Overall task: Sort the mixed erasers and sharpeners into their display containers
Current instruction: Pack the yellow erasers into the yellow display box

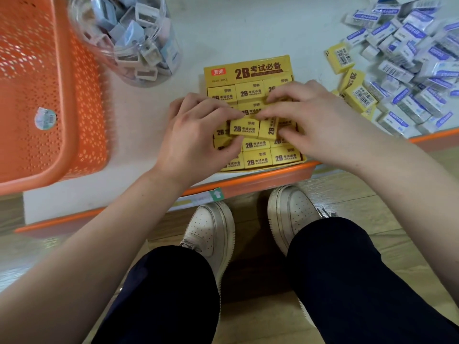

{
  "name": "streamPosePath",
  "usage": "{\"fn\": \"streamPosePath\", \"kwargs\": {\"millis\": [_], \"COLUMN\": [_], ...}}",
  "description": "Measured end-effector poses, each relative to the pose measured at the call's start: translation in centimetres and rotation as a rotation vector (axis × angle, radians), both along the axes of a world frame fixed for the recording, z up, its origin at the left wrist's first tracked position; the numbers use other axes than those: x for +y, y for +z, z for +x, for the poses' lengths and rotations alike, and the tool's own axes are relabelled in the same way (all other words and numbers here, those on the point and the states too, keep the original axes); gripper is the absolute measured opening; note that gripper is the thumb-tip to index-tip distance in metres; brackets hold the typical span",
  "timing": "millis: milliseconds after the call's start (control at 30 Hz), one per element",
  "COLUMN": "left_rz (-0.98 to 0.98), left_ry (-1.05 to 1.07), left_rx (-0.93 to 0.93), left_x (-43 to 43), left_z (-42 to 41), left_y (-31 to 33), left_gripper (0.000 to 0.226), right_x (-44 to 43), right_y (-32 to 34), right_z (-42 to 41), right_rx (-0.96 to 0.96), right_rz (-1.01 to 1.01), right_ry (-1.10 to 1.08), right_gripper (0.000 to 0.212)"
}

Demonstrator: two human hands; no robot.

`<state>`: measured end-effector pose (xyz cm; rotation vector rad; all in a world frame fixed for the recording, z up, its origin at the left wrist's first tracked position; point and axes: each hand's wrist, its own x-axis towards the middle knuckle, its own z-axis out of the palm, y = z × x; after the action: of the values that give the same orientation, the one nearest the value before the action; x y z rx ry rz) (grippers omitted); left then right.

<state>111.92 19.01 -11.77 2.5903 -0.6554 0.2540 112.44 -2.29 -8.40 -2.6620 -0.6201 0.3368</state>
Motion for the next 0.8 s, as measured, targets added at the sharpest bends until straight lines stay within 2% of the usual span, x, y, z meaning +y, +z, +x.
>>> {"fn": "streamPosePath", "kwargs": {"millis": [133, 267, 600, 800], "left_rz": [0.009, 0.005, -0.042, -0.192], "left_ry": [0.046, 0.146, 0.186, 0.267], "left_rx": [-0.003, -0.005, 0.050, 0.153], "left_x": [0.2, 0.8, 0.5, 0.1], "left_z": [-0.3, -0.3, -0.2, -0.3], "left_y": [0.3, 0.3, 0.3, 0.3], "left_gripper": [0.030, 0.029, 0.033, 0.031], "right_x": [0.0, 0.2, 2.6, 2.5], "right_y": [0.2, 0.3, -2.4, -3.7], "right_z": [0.0, 0.0, -0.1, -0.4], "right_rx": [-0.075, -0.101, -0.312, -0.398], "right_rz": [-0.088, -0.083, 0.105, 0.195], "right_ry": [-0.011, -0.102, -0.206, -0.239], "right_gripper": [0.040, 0.043, 0.034, 0.029]}}
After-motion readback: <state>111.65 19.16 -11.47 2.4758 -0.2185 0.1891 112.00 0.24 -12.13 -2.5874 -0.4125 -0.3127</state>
